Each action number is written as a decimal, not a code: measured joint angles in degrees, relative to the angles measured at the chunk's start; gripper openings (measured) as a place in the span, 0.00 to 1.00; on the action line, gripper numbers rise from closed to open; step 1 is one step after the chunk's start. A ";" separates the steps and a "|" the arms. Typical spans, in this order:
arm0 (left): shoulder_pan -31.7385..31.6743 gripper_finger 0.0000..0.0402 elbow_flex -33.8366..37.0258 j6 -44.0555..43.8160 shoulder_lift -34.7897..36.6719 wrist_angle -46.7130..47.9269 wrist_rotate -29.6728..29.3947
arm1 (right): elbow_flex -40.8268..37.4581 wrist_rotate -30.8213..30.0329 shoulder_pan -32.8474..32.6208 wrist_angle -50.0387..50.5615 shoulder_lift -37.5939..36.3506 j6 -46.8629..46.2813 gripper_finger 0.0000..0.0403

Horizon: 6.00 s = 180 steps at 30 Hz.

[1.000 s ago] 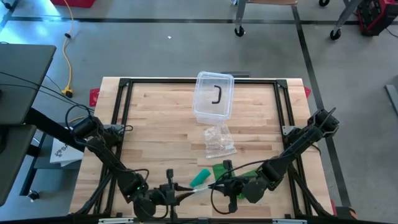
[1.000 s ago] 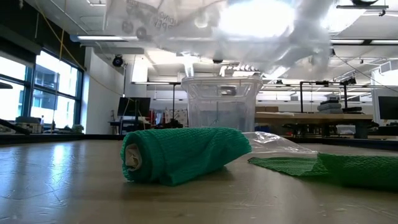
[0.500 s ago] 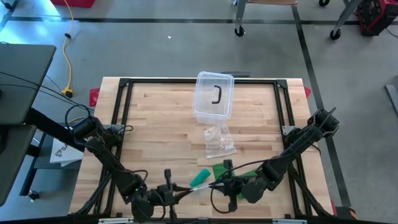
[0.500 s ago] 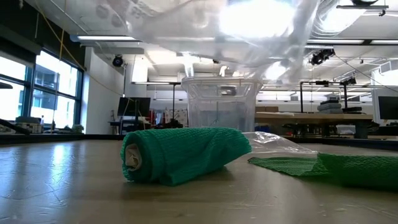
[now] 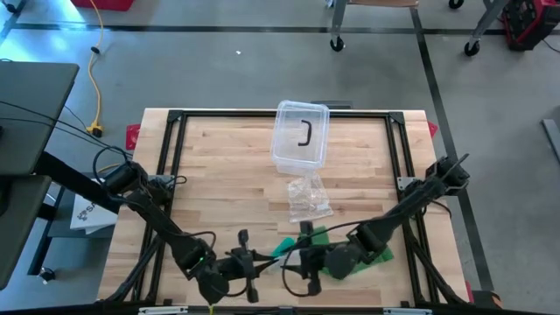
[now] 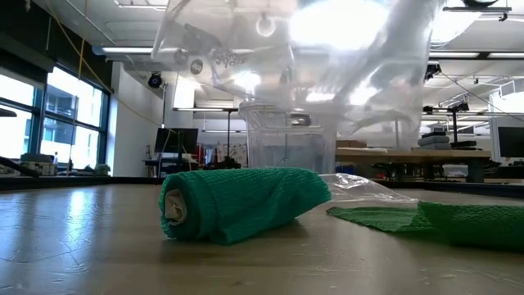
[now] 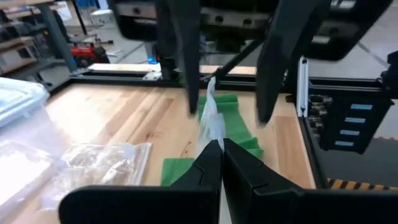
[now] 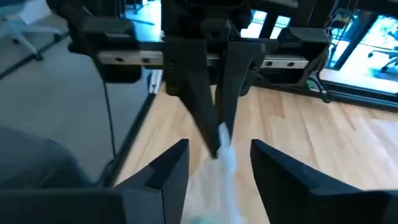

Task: Roll bandage
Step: Open the transparent zip bag

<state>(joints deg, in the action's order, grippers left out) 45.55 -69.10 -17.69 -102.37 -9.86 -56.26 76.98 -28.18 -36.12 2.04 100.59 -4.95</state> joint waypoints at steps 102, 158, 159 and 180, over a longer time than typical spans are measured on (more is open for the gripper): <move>5.72 0.00 0.00 -2.22 0.00 4.45 0.26 | 0.97 4.23 -1.23 -0.99 2.06 -4.81 0.33; 5.76 0.00 0.00 -5.77 0.04 7.07 0.08 | 0.95 -1.92 -2.29 -6.58 7.64 0.20 0.30; 5.78 0.00 0.00 -5.77 0.04 7.07 0.07 | 0.95 -2.11 -2.29 -6.66 7.90 0.47 0.29; 7.04 0.00 0.00 -5.88 0.04 7.10 0.10 | 0.97 -5.86 -4.22 -2.59 7.83 -3.01 0.04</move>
<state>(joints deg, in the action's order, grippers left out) 52.59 -69.10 -23.57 -102.32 -2.76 -56.17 77.95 -34.04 -40.34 -0.54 108.42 -7.96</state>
